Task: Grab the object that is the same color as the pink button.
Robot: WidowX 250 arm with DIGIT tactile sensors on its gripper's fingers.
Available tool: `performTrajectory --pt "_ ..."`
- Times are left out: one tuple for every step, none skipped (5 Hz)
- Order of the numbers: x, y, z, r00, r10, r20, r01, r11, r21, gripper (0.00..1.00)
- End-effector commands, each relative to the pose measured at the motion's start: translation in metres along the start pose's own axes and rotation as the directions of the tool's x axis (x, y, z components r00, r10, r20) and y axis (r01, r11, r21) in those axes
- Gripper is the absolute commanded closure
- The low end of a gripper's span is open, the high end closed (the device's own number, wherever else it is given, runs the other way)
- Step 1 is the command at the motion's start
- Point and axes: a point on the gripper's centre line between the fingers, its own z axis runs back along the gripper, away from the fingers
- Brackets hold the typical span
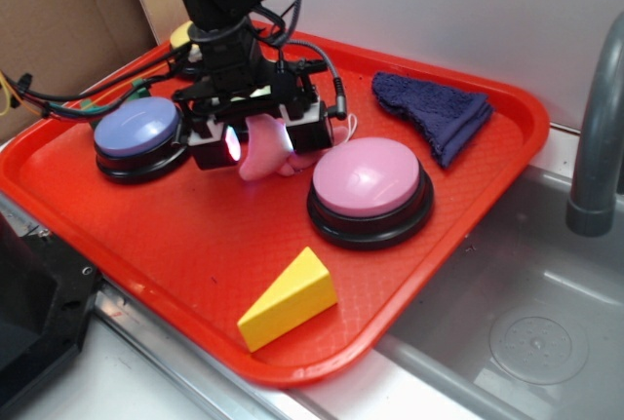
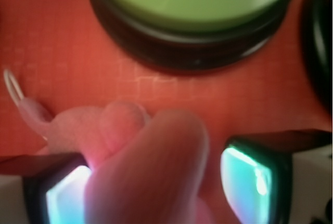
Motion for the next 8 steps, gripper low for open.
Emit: performTrajectory --pt "0.016 0.008 0.017 0.999 0.015 0.036 -0.013 0.999 -0.035 1.0" --pt "0.023 0.006 0.035 0.996 -0.085 0.0 0.085 0.995 -0.055 1.0" --pt "0.025 0.006 0.056 0.986 -0.166 0.028 0.167 0.985 -0.05 1.0" --pt "0.021 0.005 0.105 0.912 -0.408 0.032 0.409 0.912 -0.022 1.0" --pt "0.015 0.009 0.144 0.804 -0.594 0.004 0.593 0.802 -0.068 1.0" --pt "0.015 0.019 0.179 0.786 -0.611 0.09 0.617 0.782 -0.081 1.0" --pt "0.013 0.031 0.205 0.78 -0.603 0.165 0.622 0.775 -0.108 1.0" --pt "0.017 0.035 0.202 0.791 -0.593 0.149 0.609 0.786 -0.103 1.0"
